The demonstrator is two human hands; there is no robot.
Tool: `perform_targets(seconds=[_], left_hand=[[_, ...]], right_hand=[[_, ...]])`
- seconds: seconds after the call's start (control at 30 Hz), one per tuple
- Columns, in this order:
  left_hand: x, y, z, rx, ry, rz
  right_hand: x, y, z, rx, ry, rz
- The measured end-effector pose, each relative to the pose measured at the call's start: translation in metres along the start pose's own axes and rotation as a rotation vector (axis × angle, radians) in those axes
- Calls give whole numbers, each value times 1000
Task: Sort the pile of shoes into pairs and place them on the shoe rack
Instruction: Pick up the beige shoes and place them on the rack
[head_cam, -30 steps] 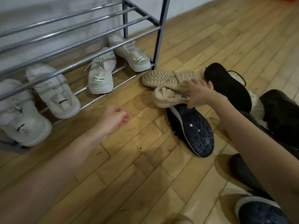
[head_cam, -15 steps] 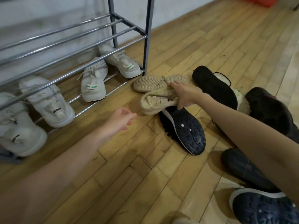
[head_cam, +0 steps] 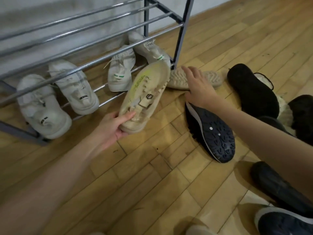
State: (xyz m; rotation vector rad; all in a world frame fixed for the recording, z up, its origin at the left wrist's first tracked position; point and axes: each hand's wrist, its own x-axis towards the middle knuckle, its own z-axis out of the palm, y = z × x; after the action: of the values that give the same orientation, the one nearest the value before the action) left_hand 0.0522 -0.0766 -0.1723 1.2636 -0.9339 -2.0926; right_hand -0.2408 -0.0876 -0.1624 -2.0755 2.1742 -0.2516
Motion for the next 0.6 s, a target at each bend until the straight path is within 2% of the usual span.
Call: perform_targets(seconds=[0.1, 0.23, 0.4, 0.47, 0.6], left_hand=[[-4, -2, -13, -67, 44, -13], [-7, -10, -16, -81, 56, -8], [-9, -18, -16, -47, 70, -19], [-10, -18, -17, -47, 89, -20], [-19, -14, -24, -61, 84, 2]], right_hand=[[23, 23, 13, 34, -117, 163], [58, 38, 27, -10, -234, 137], [95, 28, 49, -238, -341, 89], [101, 25, 54, -294, -350, 87], [91, 24, 50, -364, -258, 23]])
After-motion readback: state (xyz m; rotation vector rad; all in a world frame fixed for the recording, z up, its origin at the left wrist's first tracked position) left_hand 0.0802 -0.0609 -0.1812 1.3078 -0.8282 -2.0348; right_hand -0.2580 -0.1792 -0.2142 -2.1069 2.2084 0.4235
